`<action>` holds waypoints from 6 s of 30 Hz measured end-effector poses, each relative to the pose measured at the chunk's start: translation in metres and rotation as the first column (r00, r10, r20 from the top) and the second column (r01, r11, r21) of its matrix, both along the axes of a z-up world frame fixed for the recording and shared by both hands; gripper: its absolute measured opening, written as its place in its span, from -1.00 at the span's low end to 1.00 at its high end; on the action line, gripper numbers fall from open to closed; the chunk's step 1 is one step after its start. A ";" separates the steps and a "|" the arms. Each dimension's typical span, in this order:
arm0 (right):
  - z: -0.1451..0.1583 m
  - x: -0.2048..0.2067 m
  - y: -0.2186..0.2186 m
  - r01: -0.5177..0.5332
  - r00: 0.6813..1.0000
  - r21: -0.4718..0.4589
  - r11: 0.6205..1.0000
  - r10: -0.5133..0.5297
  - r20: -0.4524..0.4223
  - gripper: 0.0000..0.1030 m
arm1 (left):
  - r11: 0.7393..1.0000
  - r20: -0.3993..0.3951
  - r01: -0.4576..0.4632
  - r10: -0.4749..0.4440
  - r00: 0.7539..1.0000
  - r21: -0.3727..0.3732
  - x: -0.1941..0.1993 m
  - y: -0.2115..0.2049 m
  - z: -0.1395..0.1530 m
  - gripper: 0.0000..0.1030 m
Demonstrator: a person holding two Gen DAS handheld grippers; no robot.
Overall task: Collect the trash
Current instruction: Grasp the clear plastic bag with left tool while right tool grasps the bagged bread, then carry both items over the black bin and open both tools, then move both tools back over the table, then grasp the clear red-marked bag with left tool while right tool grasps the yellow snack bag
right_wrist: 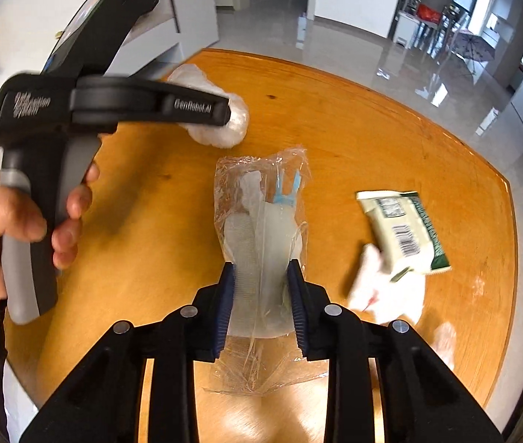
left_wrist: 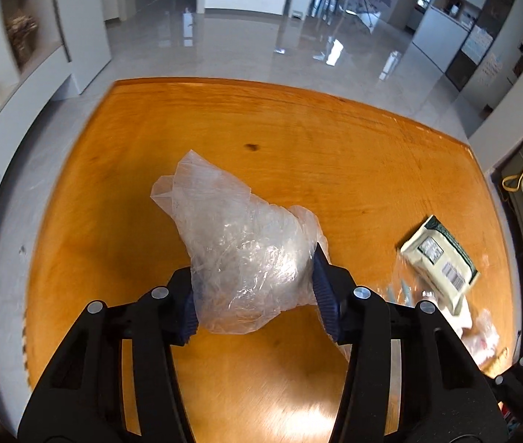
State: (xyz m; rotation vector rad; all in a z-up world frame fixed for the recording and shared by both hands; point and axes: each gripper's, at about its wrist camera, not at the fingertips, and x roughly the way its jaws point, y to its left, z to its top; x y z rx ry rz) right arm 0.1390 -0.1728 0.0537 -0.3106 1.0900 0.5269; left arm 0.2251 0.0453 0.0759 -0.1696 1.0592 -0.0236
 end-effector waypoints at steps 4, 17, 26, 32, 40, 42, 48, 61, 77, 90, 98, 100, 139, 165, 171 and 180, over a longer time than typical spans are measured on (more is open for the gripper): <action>0.013 -0.038 0.012 -0.027 1.000 0.017 0.999 0.027 0.014 -0.41 | 1.000 0.029 -0.018 0.019 0.999 -0.019 -0.034 0.023 0.020 -0.02; 0.023 -0.122 0.048 -0.057 0.998 0.094 0.994 0.057 -0.003 -0.41 | 0.998 0.108 -0.055 0.056 0.993 -0.013 -0.165 0.086 0.055 -0.02; 0.017 -0.178 0.083 -0.105 0.994 0.161 0.981 0.110 -0.023 -0.41 | 0.995 0.163 -0.098 0.094 0.982 0.021 -0.277 0.115 0.047 -0.02; 0.010 -0.223 0.117 -0.159 0.985 0.197 0.968 0.170 -0.040 -0.41 | 0.984 0.170 -0.180 0.174 0.970 0.019 -0.343 0.144 0.033 -0.01; -0.004 -0.293 0.185 -0.300 0.944 0.225 0.927 0.322 -0.066 -0.41 | 0.945 0.172 -0.323 0.310 0.935 0.053 -0.441 0.194 0.012 -0.01; -0.008 -0.310 0.202 -0.337 0.930 0.229 0.913 0.361 -0.073 -0.41 | 0.928 0.168 -0.365 0.350 0.922 0.070 -0.469 0.207 0.004 -0.01; -0.022 -0.365 0.257 -0.456 0.866 0.241 0.857 0.489 -0.100 -0.40 | 0.865 0.147 -0.492 0.476 0.867 0.097 -0.541 0.242 -0.019 -0.01; -0.063 -0.469 0.365 -0.644 0.698 0.255 0.722 0.690 -0.190 -0.12 | 0.672 0.092 -0.726 0.721 0.687 0.148 -0.691 0.298 -0.060 0.04; -0.061 -0.482 0.373 -0.634 0.720 0.249 0.732 0.676 -0.154 0.49 | 0.554 0.094 -0.824 0.820 0.565 0.119 -0.738 0.322 -0.054 0.89; -0.040 -0.426 0.323 -0.554 0.780 0.308 0.774 0.612 -0.135 0.49 | 0.664 0.109 -0.736 0.728 0.677 0.135 -0.657 0.291 -0.037 0.89; -0.023 -0.349 0.252 -0.415 0.877 0.317 0.853 0.468 -0.111 0.49 | 0.790 0.130 -0.607 0.595 0.793 0.083 -0.565 0.252 -0.019 0.89; -0.019 -0.324 0.226 -0.360 0.907 0.311 0.880 0.407 -0.104 0.49 | 0.823 0.133 -0.564 0.552 0.823 0.075 -0.539 0.238 -0.017 0.89; -0.055 -0.069 -0.227 0.424 0.905 0.235 0.874 -0.404 -0.131 0.51 | 0.983 -0.079 0.172 -0.177 0.981 -0.062 -0.162 -0.111 -0.020 0.89; -0.048 -0.148 -0.240 0.314 0.947 0.284 0.906 -0.279 -0.157 -0.92 | 0.904 -0.162 0.404 -0.423 0.892 -0.139 -0.077 -0.274 -0.059 0.89; -0.044 -0.159 -0.239 0.332 0.942 0.271 0.904 -0.301 -0.151 -0.92 | 0.898 -0.112 0.439 -0.436 0.893 0.007 -0.064 -0.292 -0.067 0.28; -0.030 -0.177 -0.211 0.277 0.961 0.267 0.923 -0.261 -0.094 -0.92 | 0.906 -0.043 0.424 -0.424 0.905 -0.013 -0.101 -0.250 -0.047 -0.13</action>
